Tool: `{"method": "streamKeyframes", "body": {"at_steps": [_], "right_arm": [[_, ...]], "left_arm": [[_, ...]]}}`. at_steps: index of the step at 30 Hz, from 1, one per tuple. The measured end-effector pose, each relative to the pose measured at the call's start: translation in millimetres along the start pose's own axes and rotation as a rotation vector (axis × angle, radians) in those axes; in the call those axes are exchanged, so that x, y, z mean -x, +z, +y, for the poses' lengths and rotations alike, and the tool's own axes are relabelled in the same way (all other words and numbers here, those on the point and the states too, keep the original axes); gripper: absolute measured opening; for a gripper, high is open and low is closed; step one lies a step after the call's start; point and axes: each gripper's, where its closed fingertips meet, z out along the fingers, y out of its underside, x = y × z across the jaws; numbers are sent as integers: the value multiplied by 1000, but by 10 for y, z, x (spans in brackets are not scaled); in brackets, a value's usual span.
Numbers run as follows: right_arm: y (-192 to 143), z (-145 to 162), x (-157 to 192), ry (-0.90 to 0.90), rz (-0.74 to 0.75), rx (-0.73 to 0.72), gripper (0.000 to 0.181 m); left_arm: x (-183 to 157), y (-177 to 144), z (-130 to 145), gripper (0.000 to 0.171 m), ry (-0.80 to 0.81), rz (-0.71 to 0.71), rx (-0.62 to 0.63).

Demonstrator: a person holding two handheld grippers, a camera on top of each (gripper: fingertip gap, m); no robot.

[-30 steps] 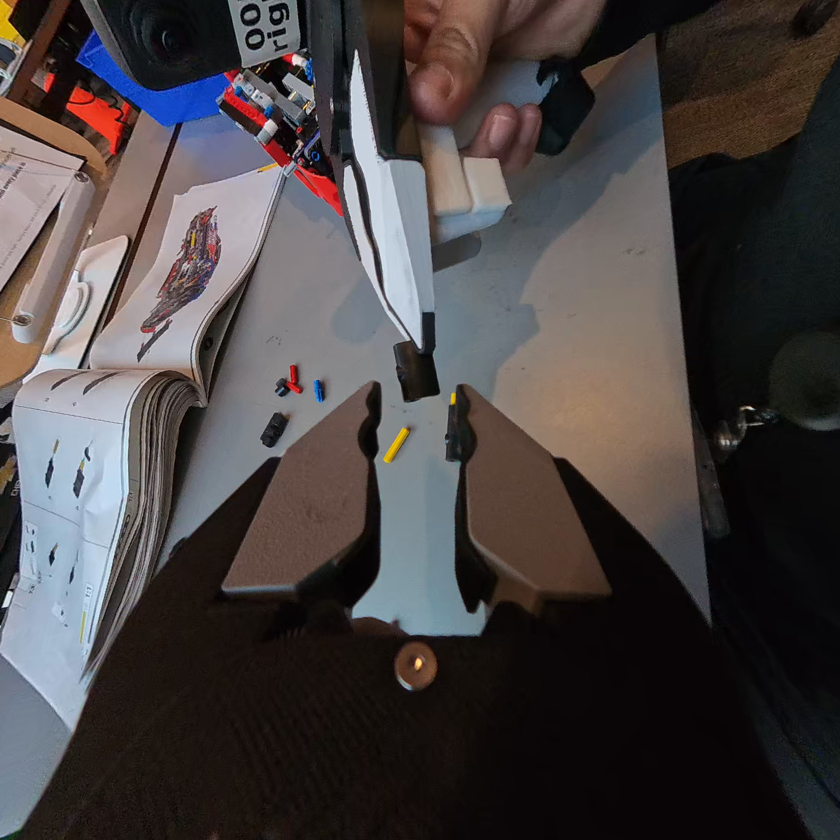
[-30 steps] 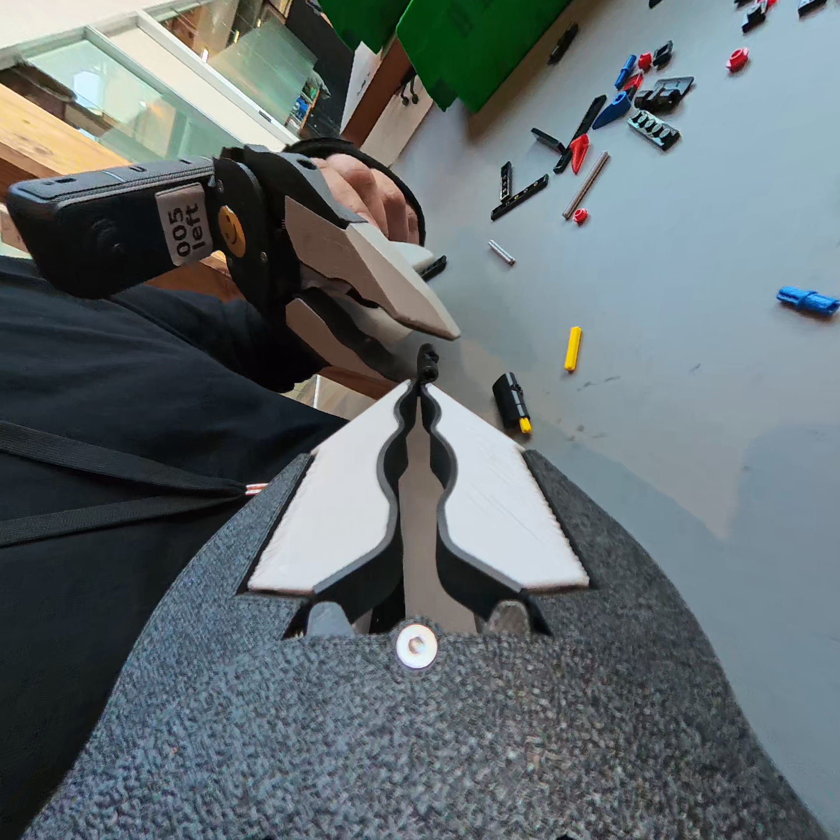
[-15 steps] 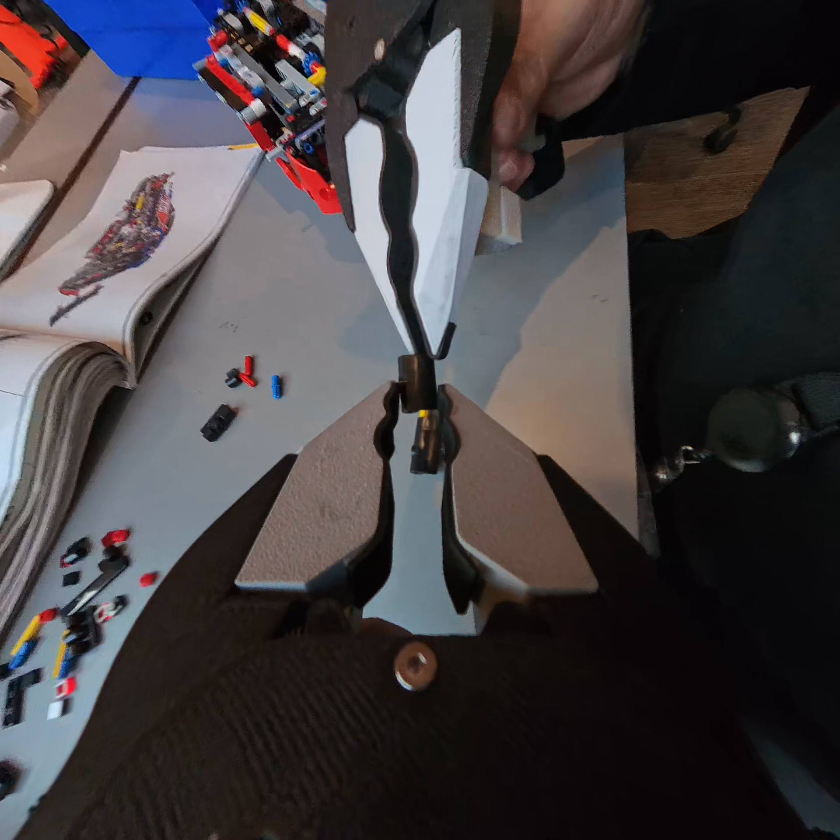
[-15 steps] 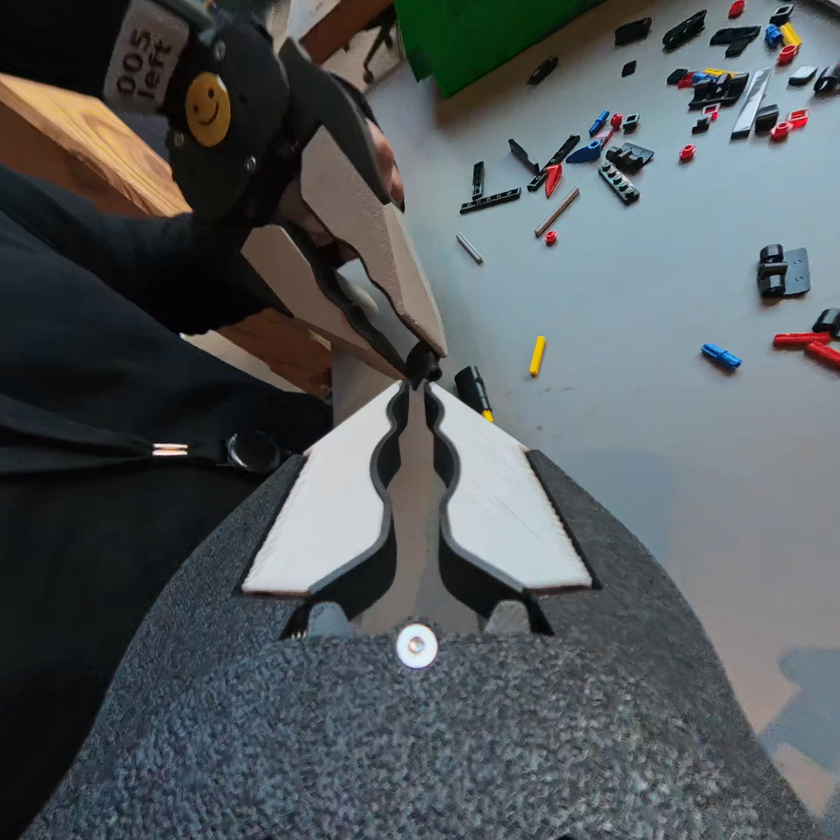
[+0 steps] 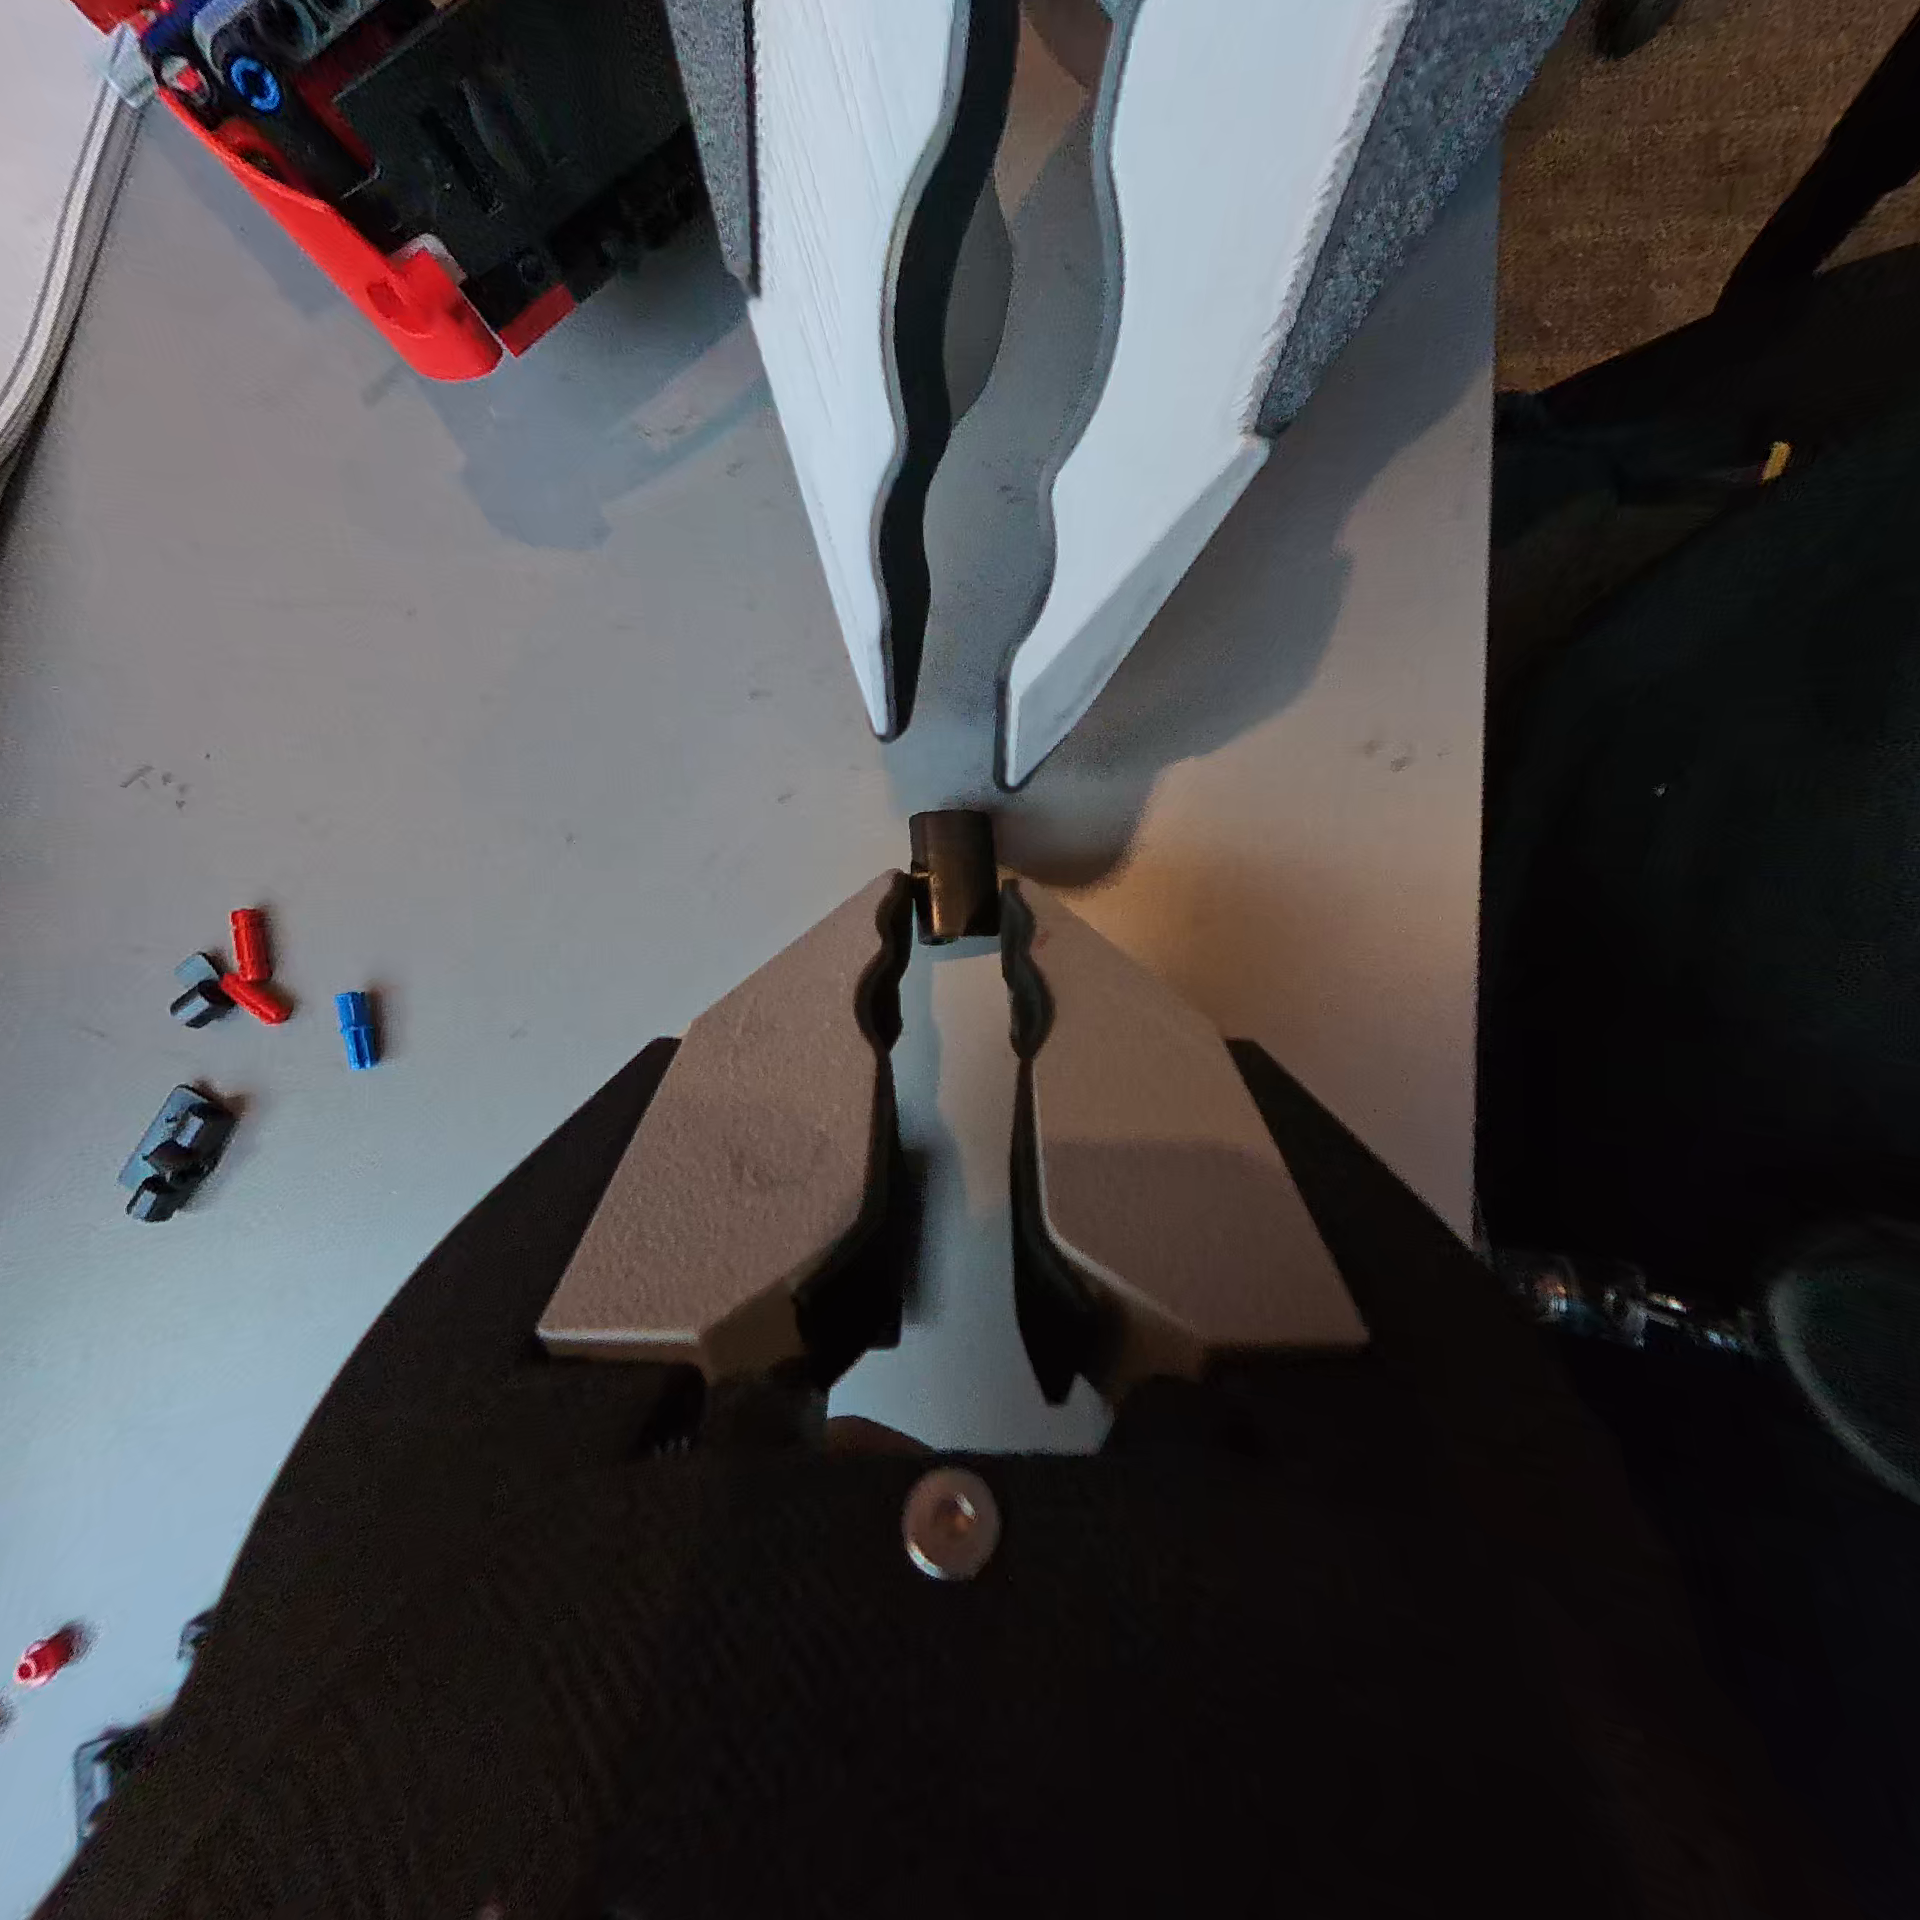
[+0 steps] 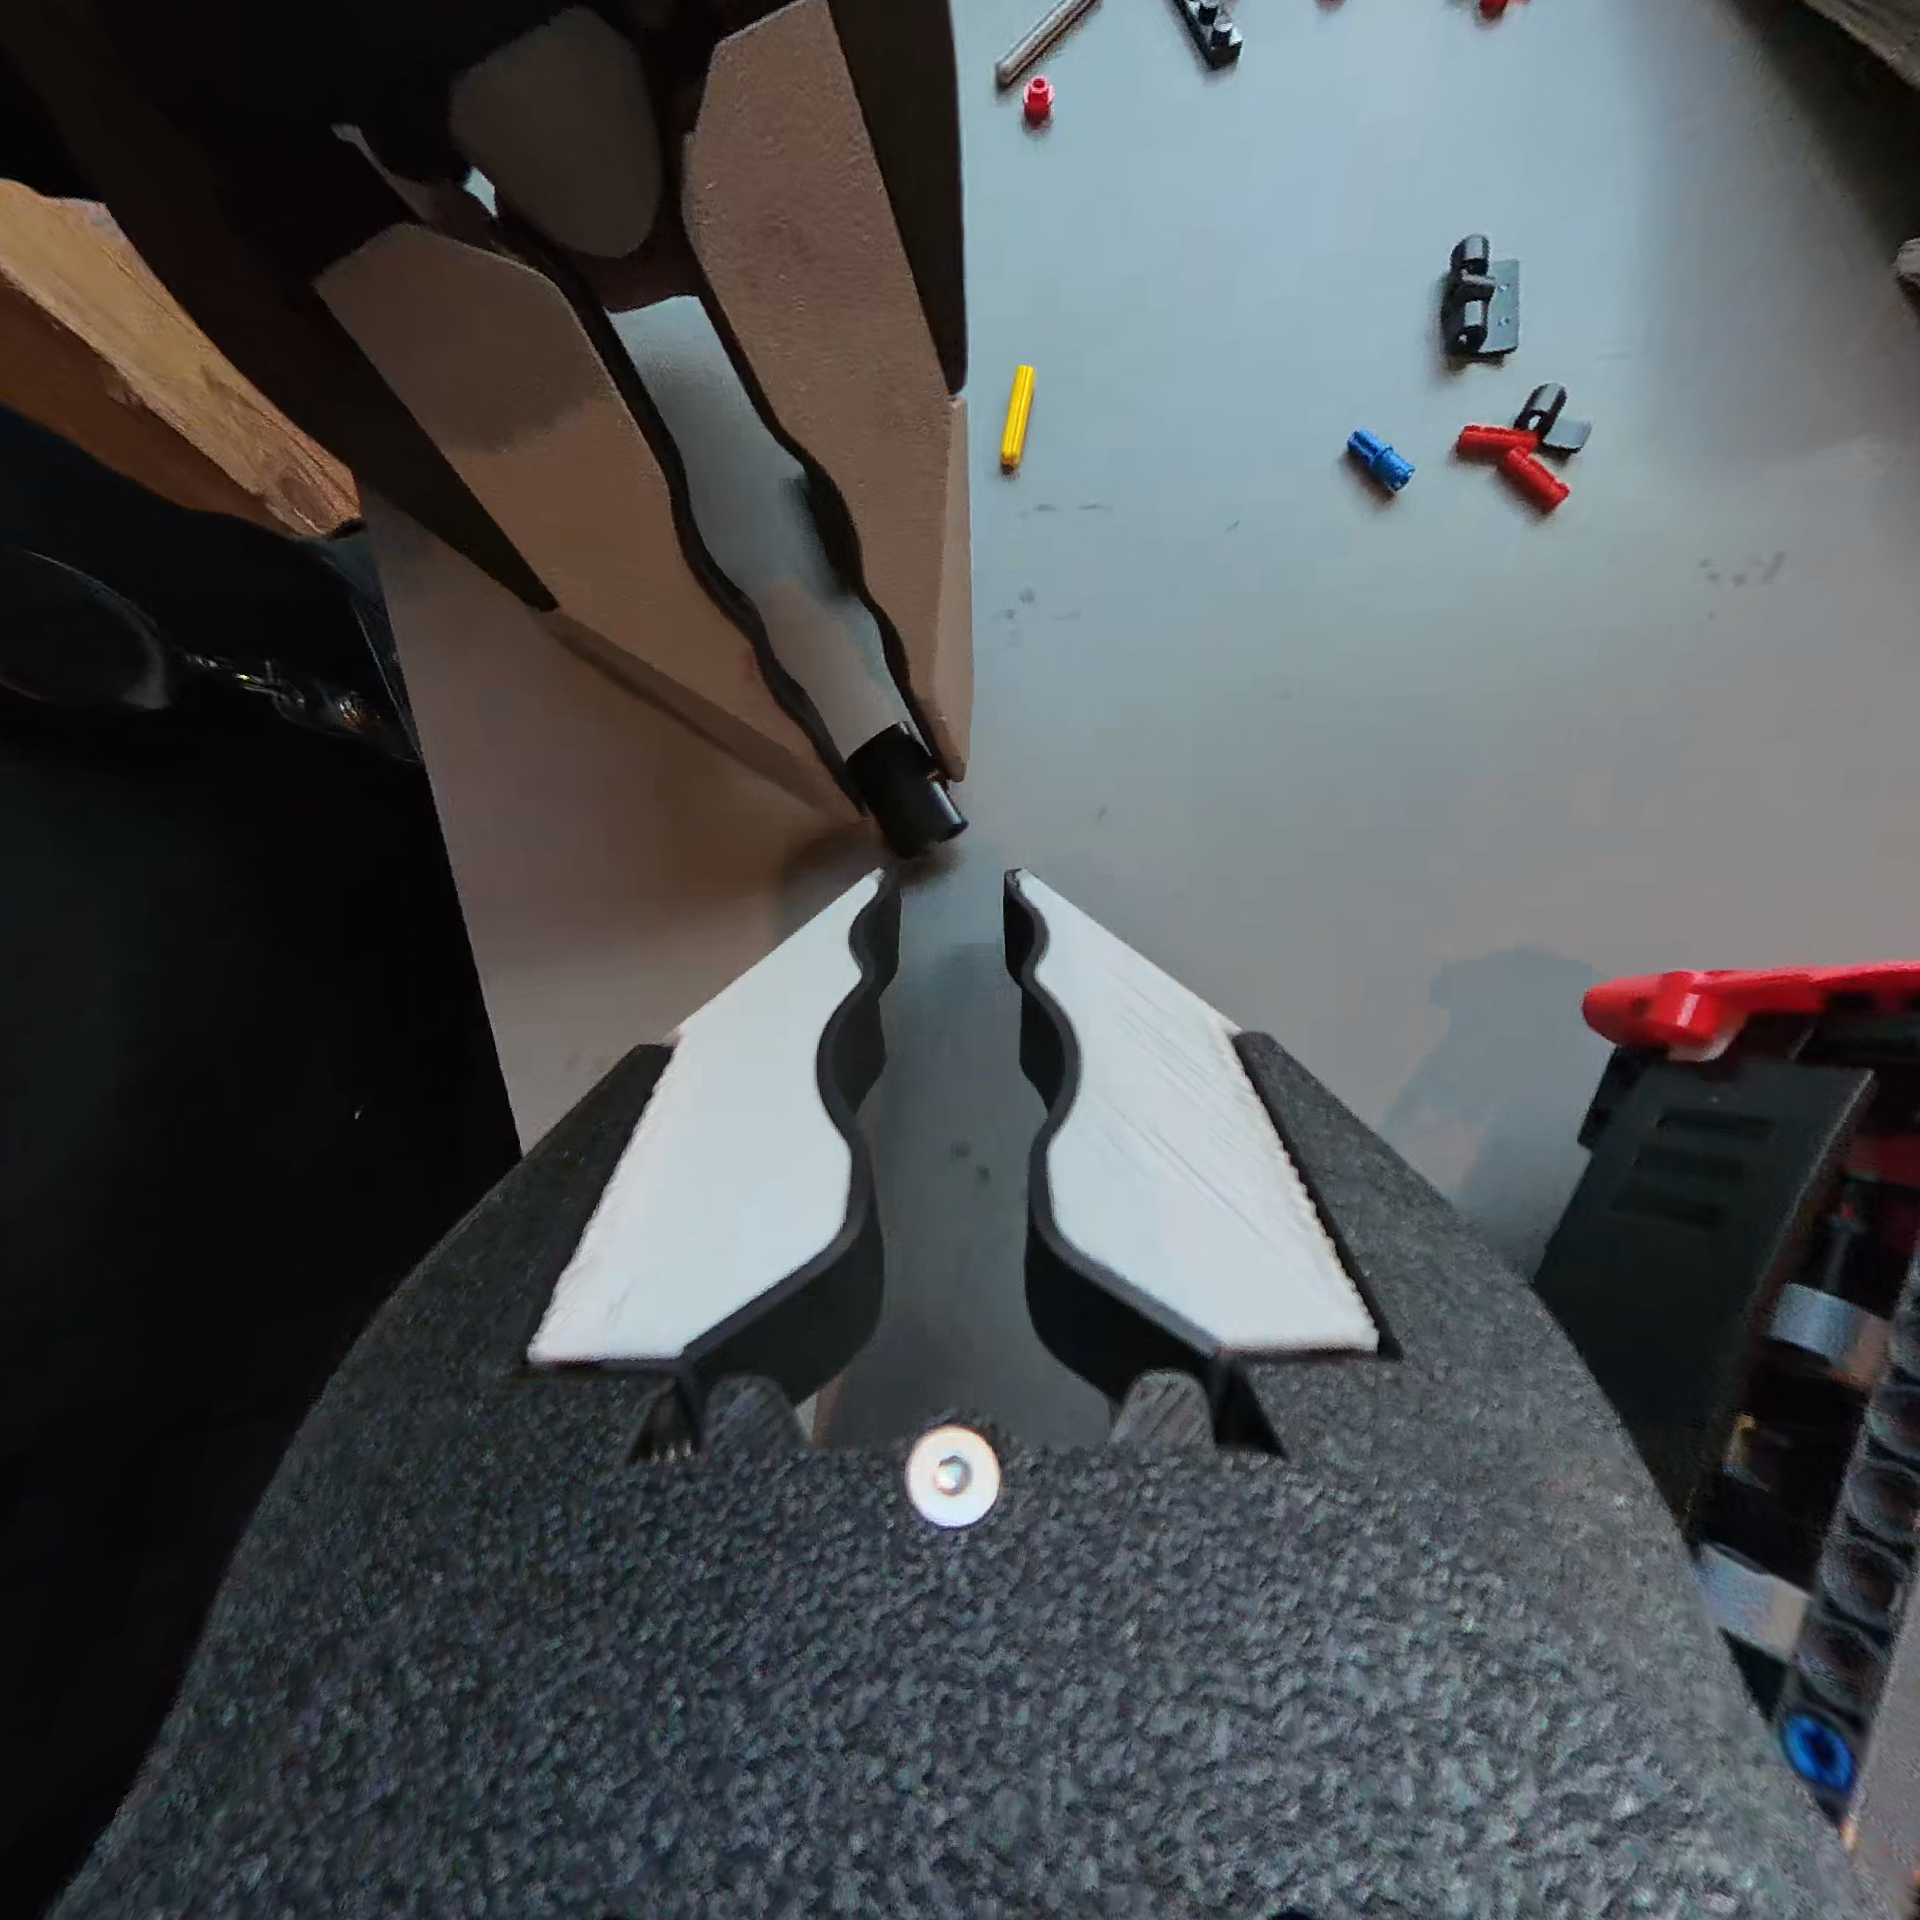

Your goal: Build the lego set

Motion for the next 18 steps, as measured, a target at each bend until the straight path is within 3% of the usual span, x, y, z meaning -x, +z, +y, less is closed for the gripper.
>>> {"method": "streamKeyframes", "body": {"at_steps": [9, 13, 18], "right_arm": [[98, -50, 91, -127, -29, -22, 22], [125, -28, 102, -179, -34, 9, 17], [122, -31, 100, -201, -24, 26, 19]], "left_arm": [[-55, 20, -21, 15, -50, 102, -21], [-71, -34, 10, 31, -42, 116, -10], [44, -285, 150, 37, -49, 60, 10]]}}
